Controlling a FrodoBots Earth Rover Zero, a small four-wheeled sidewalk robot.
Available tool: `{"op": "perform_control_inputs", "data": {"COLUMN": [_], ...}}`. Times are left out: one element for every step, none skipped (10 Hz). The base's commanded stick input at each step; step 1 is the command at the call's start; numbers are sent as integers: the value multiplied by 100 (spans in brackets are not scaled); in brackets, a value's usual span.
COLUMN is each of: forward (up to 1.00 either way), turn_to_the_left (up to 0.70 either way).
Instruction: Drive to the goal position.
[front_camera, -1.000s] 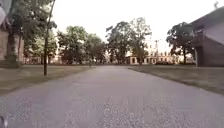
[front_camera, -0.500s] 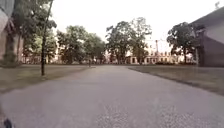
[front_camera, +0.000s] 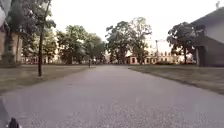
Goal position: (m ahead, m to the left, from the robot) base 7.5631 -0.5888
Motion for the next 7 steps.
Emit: {"op": "perform_control_inputs", "data": {"forward": [45, 45, 45, 45, 45, 45, 45], "turn_to_the_left": [0, 0, 0, 0, 0, 0, 0]}}
